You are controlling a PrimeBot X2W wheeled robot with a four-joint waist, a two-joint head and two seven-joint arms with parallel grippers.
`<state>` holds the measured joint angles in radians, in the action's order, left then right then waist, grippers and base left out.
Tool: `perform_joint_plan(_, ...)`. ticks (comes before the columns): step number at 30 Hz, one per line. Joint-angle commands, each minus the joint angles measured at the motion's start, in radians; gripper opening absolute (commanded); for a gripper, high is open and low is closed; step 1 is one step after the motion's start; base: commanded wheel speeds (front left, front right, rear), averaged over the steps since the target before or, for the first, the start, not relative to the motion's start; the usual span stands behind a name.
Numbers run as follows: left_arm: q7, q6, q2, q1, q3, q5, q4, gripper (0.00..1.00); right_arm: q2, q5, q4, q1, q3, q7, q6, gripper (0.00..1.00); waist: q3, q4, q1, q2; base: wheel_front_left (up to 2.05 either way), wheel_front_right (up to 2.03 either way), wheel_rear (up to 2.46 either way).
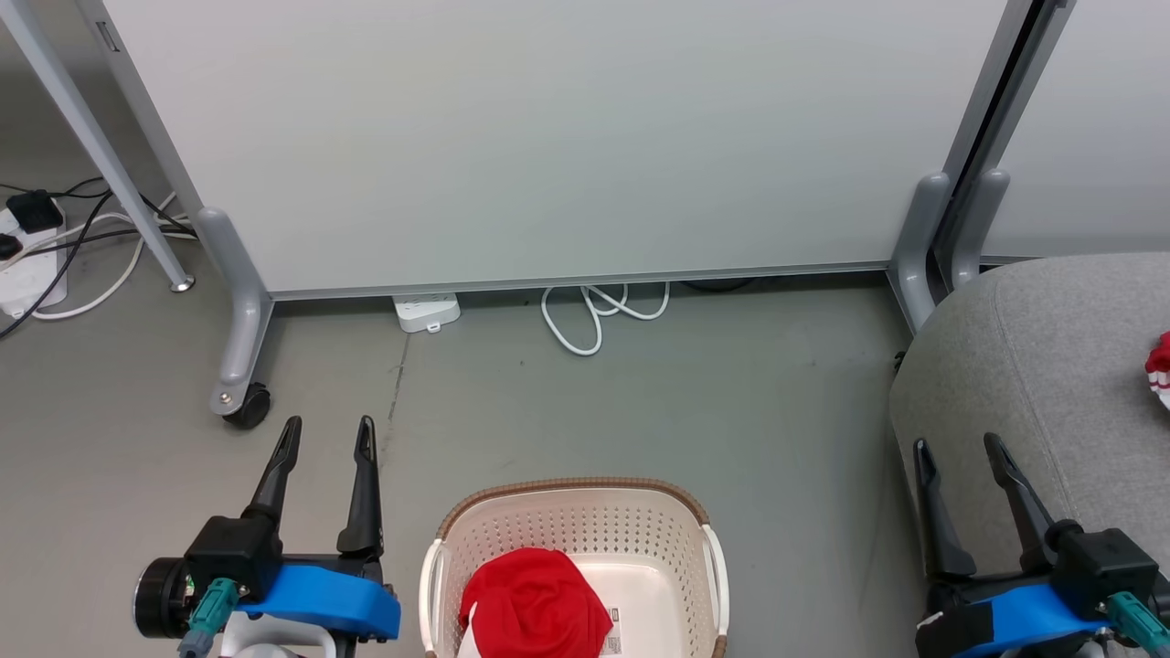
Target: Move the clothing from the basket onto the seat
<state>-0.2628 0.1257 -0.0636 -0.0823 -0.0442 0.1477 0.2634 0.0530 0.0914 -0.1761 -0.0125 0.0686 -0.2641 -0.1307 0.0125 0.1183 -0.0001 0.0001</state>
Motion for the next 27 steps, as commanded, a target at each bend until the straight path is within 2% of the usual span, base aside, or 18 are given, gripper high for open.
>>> perform_joint_plan(1, -0.003, 0.008, 0.002, 0.01, 0.005, -0.006, 0.003, 1.0, -0.003, 0.006, -0.004, 0.016, -0.003, -0.001, 0.0, 1.0, -0.001, 0.0, 0.0001, -0.0001, 0.0, 0.0, 0.0)
perform_joint_plan(14, -0.003, 0.008, 0.002, 0.002, -0.005, -0.002, 0.006, 1.0, -0.003, 0.023, -0.013, 0.01, -0.012, -0.001, 0.0, 1.0, 0.007, -0.005, 0.0001, -0.0001, 0.0, 0.0, 0.0)
perform_joint_plan(24, -0.003, 0.005, -0.053, -0.104, -0.133, 0.019, 0.055, 1.0, -0.003, 0.013, 0.006, -0.048, -0.024, -0.001, 0.0, 1.0, 0.077, -0.044, 0.0001, -0.0001, 0.0, 0.0, 0.0)
perform_joint_plan(27, -0.003, 0.005, -0.08, -0.161, -0.189, 0.034, 0.103, 1.0, -0.003, 0.002, 0.019, -0.084, -0.035, -0.001, 0.0, 1.0, 0.128, -0.072, 0.0001, -0.0001, 0.0, 0.0, 0.0)
